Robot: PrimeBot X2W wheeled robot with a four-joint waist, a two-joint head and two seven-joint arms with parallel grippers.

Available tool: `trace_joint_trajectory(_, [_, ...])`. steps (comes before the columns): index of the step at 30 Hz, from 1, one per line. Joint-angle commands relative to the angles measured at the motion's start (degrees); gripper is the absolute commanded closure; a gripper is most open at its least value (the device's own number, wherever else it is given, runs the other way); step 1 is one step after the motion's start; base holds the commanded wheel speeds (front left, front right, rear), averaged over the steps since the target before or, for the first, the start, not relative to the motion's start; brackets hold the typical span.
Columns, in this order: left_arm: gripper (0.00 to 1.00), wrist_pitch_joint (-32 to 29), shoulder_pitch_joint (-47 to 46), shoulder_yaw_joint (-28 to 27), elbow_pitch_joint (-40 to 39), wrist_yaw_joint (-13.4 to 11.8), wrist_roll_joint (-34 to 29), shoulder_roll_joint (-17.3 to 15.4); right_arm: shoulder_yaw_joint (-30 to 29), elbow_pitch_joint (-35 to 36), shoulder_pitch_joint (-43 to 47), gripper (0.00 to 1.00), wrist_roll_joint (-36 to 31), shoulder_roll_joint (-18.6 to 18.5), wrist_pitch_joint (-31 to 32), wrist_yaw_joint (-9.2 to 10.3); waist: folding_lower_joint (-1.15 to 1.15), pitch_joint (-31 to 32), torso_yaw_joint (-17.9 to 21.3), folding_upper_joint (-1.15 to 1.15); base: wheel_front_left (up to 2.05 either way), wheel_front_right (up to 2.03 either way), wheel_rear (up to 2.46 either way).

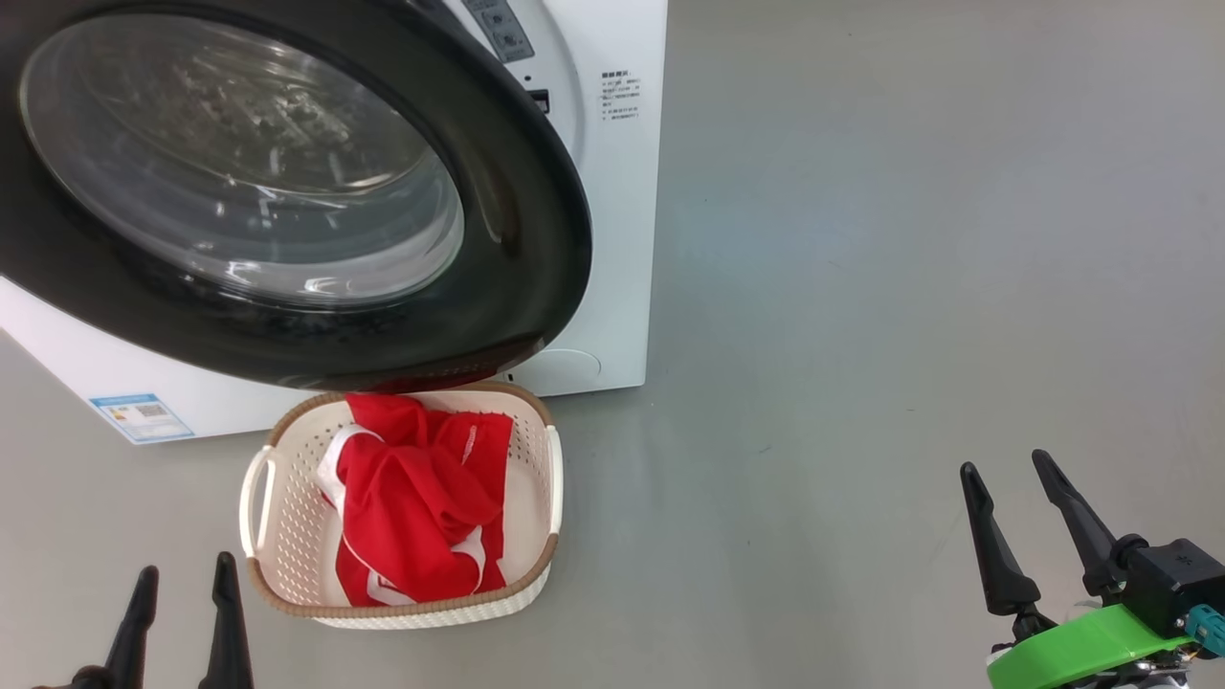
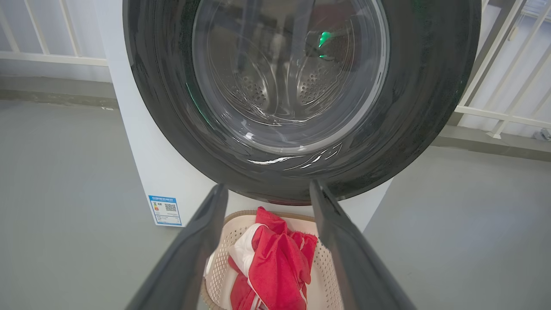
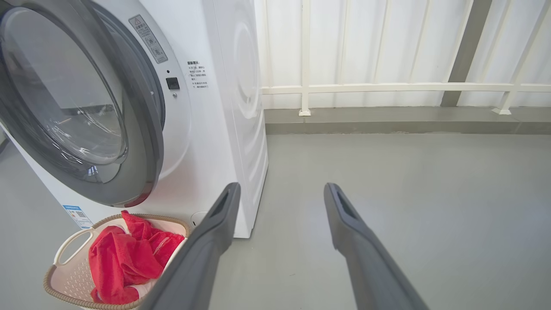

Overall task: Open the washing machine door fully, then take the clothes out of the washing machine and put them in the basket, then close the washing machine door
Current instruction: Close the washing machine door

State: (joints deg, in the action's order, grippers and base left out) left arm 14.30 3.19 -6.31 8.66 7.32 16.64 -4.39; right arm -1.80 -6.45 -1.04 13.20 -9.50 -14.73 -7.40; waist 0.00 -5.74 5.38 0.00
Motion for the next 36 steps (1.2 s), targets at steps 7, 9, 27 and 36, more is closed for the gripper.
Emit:
trace_joint_trajectory(7, [0.0, 0.7, -0.59, -1.28, -1.65, 0.17, -0.18, -0.78, 1.14, 1.28, 0.43, 0.0, -0.41, -0.94, -0.27, -0.09, 0.0, -0.06, -0.17, 0.0, 0.0, 0.0, 0.0])
trace_joint_trajectory(9, [0.0, 0.7, -0.52, -1.2, -1.68, 0.17, -0.16, -0.82, 1.2, 1.33, 0.44, 0.0, -0.42, -0.94, -0.27, -0.09, 0.0, -0.09, -0.18, 0.0, 0.0, 0.0, 0.0])
trace_joint_trajectory(27, [0.0, 0.7, -1.43, 1.4, -2.37, 0.17, -0.48, -0.64, 3.4, 2.85, -1.92, 1.0, 0.37, -1.2, -0.27, -0.09, 0.0, -0.98, -2.46, 0.0, 0.0, 0.0, 0.0])
trace_joint_trajectory(36, [0.0, 0.7, -3.04, 2.88, -2.64, 0.17, -0.26, 0.35, 8.18, 2.43, -9.23, 1.0, 0.97, -1.48, -0.27, -0.09, 0.0, -2.61, -6.11, 0.0, 0.0, 0.0, 0.0])
